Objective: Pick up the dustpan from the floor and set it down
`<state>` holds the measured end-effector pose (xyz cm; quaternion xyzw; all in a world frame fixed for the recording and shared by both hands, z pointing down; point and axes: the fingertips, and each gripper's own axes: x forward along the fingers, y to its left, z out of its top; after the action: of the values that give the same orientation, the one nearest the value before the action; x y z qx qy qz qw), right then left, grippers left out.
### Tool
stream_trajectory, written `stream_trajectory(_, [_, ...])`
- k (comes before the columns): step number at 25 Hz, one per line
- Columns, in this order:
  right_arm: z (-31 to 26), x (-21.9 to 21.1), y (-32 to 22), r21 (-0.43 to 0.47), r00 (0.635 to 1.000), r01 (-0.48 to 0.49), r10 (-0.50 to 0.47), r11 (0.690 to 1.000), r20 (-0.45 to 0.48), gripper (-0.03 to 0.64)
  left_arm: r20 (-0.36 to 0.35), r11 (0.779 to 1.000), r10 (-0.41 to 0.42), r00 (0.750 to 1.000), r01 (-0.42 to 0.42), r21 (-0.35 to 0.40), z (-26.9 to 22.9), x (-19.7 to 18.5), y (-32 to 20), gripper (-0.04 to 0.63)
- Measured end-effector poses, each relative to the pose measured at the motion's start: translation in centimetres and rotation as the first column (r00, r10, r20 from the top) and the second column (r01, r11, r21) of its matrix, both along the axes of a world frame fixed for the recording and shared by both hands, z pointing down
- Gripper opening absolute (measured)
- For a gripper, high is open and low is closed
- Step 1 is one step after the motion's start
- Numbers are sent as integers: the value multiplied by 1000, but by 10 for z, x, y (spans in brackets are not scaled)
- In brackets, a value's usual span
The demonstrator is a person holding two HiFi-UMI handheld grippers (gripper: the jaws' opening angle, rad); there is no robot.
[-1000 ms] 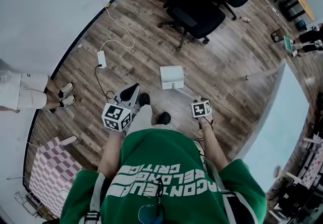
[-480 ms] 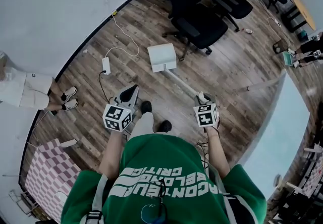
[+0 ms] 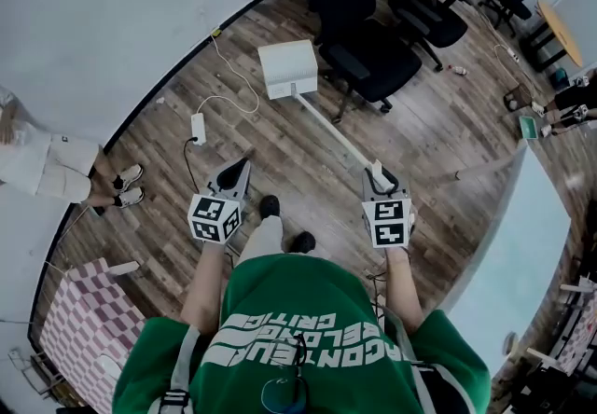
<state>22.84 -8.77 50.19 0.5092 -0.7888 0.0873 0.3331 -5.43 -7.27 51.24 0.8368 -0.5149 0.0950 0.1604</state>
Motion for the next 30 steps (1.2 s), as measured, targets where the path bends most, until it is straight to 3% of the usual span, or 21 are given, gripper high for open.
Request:
stream_trajectory(12, [-34,-7,-6,81,1000,1,-4,997,28,120,0,1000,-2,1000,2,24,-10,0,1,-8])
stream_trajectory(16, [-32,-7,-5,80,1000,0,-2,997,24,120,9,999,-11,1000,11,51,-13,0,4,-6])
stream_trajectory(30, [-14,-6,1,36,1000,11,-10,999,-14,120,-17,1000,-13,1000,13,11,-1,-1,14,-6])
